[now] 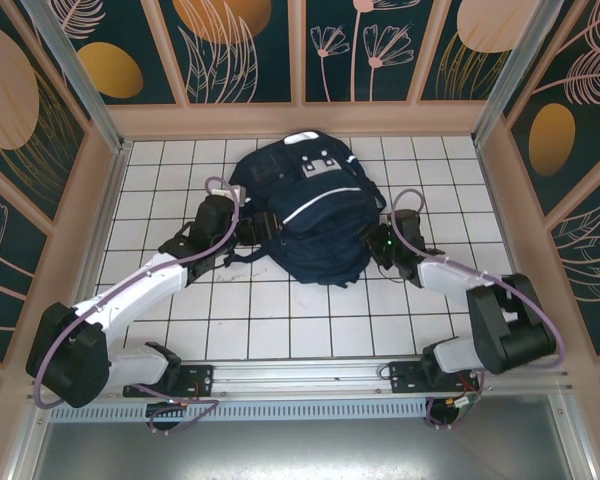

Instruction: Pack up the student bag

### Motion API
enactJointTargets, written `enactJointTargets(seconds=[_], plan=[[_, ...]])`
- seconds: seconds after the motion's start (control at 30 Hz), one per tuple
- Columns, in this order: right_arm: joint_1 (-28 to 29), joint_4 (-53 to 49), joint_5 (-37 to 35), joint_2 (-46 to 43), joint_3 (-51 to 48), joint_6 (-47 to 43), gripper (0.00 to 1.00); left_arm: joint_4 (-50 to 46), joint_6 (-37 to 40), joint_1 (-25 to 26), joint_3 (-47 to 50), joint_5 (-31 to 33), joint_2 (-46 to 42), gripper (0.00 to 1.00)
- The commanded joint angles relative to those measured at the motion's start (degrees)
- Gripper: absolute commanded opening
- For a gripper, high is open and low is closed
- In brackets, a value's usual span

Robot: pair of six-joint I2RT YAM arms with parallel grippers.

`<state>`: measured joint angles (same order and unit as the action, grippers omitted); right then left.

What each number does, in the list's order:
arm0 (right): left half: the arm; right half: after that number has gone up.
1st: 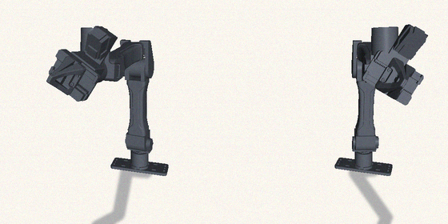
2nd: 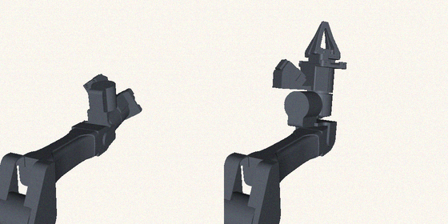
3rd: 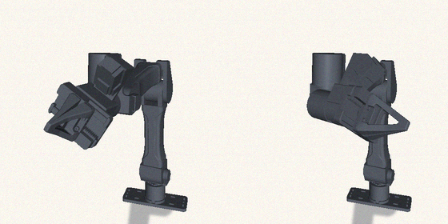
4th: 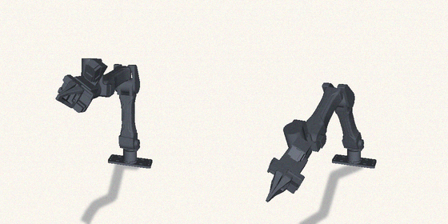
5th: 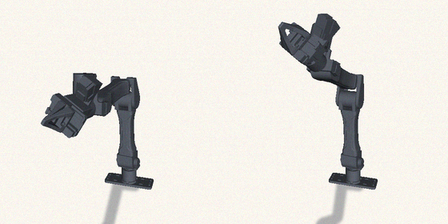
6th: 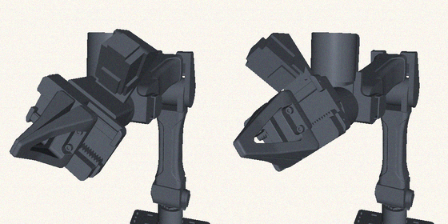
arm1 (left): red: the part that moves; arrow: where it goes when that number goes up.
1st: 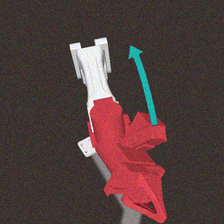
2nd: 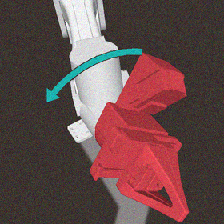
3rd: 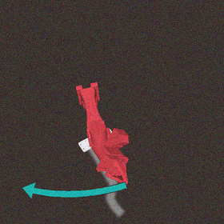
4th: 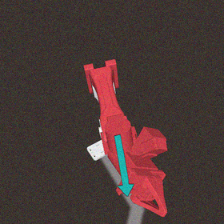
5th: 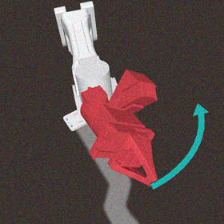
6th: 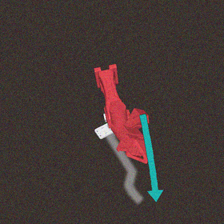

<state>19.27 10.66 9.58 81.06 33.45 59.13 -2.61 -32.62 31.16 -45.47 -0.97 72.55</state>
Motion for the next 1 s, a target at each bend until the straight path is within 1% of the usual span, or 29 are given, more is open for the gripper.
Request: enactJointTargets(seconds=[0.0,0.07,0.2,0.33,0.43,0.5,0.57,0.63,0.8,0.9,0.97], plan=[[-1.1,5.4,1.8,5.4,6.7,-6.6,0.40,2.7,2.8,-0.3,3.1,-1.6,-1.3,0.83],[-1.8,4.3,1.3,8.9,9.9,-8.8,0.40,4.5,4.6,-0.2,4.4,-4.6,-1.2,0.79],[-2.8,0.7,0.4,11.7,15.8,-13.3,0.42,8.6,8.5,-0.3,5.7,-8.5,0.1,0.71],[-3.1,-4.2,0.0,8.7,18.2,-16.5,0.47,10.8,14.1,-0.3,3.5,-11.8,3.3,0.58],[-3.5,-8.3,0.0,5.1,18.2,-18.5,0.50,12.8,19.0,-0.3,2.4,-15.3,5.7,0.51],[-3.9,-9.9,1.1,2.9,17.4,-19.0,0.51,13.4,23.9,-0.3,2.2,-17.6,6.6,0.50],[-4.1,-10.5,2.1,0.5,16.0,-19.1,0.51,15.8,26.2,-0.2,3.1,-13.7,7.1,0.46],[-4.1,-10.7,3.2,-1.4,14.6,-19.2,0.52,17.6,28.1,-0.3,3.2,-10.8,8.2,0.44],[-4.1,-10.5,8.2,-2.9,12.6,-18.6,0.52,18.9,30.5,-0.4,0.3,-11.1,12.7,0.44],[-4.1,-8.1,13.4,-3.1,10.7,-16.7,0.56,18.7,28.2,-1.3,-2.1,-8.3,15.5,0.45],[-4.0,-6.2,15.9,-3.3,9.2,-15.5,0.58,19.2,27.0,-2.1,-3.2,-9.5,16.7,0.46]])
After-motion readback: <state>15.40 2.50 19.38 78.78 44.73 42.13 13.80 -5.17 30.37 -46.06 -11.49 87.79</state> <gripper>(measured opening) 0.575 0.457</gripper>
